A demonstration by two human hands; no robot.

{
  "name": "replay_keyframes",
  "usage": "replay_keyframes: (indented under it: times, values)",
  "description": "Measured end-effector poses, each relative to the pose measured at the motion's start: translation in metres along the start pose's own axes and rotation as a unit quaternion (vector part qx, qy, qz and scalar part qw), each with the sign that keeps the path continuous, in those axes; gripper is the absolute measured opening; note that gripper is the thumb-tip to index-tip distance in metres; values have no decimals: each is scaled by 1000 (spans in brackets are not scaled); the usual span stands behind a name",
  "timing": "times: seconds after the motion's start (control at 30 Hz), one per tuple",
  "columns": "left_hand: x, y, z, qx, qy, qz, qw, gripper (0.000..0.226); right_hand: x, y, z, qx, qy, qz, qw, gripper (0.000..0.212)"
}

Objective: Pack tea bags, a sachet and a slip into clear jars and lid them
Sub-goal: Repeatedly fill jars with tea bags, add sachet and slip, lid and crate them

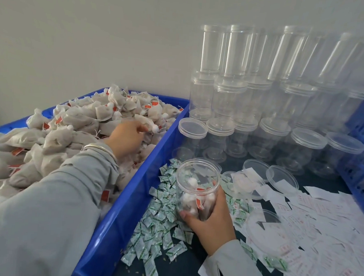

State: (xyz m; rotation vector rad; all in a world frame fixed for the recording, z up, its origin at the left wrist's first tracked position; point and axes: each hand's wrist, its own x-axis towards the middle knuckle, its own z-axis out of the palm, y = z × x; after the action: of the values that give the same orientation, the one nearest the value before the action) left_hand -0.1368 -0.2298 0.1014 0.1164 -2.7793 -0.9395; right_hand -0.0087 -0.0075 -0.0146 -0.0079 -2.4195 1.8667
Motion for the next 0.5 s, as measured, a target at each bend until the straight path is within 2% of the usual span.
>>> replay_keyframes:
  times: [0.07,0.23,0.4,0.5]
  values:
    - [-1,-1,6,91,-45,34,994,35,0,0,0,-5,0,-1,1000,110]
    - [-8,3,21,208,-192,108,953,32,1,2,0,-9,0,-4,1000,104]
    - [-6,4,21,229,-197,128,945,33,1,2,-1,-4,-2,-14,1000,102]
    - [-5,4,23,265,-207,113,935,28,0,0,-1,9,2,-22,1000,98]
